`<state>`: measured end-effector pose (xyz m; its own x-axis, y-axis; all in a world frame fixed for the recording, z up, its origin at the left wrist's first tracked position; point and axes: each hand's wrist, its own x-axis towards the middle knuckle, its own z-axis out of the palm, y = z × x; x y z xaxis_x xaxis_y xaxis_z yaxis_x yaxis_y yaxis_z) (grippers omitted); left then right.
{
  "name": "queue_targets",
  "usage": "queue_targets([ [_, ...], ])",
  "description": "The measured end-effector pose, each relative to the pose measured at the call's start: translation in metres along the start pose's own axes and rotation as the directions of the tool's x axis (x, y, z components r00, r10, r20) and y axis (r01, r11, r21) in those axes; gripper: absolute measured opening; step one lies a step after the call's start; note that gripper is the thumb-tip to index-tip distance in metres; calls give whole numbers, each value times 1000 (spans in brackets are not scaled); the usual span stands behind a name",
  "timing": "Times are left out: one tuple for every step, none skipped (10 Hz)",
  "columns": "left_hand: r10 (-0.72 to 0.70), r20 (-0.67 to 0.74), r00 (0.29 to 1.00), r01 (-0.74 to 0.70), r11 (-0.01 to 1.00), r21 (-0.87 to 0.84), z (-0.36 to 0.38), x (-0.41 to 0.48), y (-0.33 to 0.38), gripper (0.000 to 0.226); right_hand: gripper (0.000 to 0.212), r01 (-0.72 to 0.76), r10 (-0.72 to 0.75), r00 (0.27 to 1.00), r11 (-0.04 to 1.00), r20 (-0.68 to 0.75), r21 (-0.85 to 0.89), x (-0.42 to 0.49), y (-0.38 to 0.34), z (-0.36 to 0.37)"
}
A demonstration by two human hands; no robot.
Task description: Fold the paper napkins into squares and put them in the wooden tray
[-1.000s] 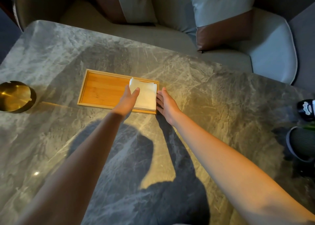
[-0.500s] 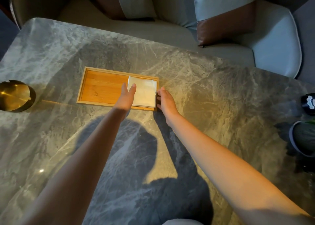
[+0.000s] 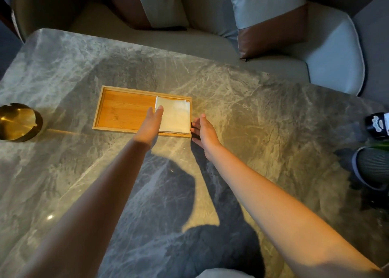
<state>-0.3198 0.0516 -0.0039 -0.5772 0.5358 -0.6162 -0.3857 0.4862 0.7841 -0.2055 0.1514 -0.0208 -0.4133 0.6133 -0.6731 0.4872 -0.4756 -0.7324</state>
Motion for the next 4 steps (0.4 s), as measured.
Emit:
queue_targets([
  [24,-1,1000,-24,999,40,-2,-5,-3,63,46,9,-6,999,998,45,-67,-7,1,-4],
  [53,-1,999,-53,992,110,-5,-12,-5,66,43,86,-77,994,987,72,-133,-20,-3,-5],
  [92,-25,995,-85,976,203,-4,-17,-5,69,44,160,-141,984,970,112,-184,-34,-6,-4],
  [200,-95,975,-130,865,485,-2,-26,0,72,49,239,-214,968,942,127,-237,-49,-13,-7],
])
